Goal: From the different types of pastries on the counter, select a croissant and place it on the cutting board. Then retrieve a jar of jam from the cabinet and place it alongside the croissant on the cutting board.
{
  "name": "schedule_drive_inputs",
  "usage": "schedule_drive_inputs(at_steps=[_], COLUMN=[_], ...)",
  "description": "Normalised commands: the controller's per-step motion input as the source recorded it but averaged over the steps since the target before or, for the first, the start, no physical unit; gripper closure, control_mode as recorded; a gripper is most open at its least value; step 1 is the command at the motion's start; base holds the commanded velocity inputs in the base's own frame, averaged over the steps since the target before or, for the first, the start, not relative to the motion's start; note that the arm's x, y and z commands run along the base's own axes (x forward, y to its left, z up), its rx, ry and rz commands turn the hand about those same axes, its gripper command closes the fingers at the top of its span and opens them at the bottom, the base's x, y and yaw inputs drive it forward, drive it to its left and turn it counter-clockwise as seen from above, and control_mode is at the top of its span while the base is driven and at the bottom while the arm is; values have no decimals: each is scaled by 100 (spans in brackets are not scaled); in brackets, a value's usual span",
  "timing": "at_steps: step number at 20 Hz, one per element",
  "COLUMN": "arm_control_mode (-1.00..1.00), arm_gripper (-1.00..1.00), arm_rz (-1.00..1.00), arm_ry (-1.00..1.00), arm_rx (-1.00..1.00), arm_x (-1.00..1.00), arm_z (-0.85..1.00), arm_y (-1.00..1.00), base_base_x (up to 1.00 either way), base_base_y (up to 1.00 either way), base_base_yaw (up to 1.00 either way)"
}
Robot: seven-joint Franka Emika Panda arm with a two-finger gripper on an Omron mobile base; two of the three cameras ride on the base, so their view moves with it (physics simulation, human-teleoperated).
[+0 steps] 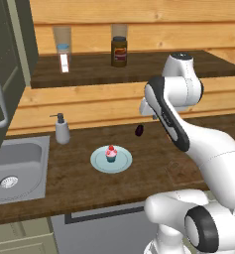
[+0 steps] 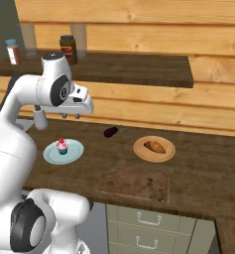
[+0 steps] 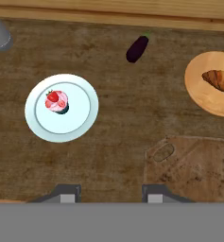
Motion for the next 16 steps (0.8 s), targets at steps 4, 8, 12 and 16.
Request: schedule_drive_inputs(at_steps=[4, 8, 12, 16], arm_control_mode=[-100, -100, -100, -100], arm_gripper=[-100, -100, -100, -100], arm_rz=[0, 0, 1, 6], arm_ry=[0, 0, 0, -1], arm_rx=[0, 0, 0, 0], arm_x=[0, 0, 0, 0], arm_z=[-2, -3, -4, -1], arm_y=[-5, -8, -20, -55], base_base_x=[0, 0, 0, 0], base_base_y=[0, 0, 0, 0], base_base_yaw=[0, 0, 0, 0])
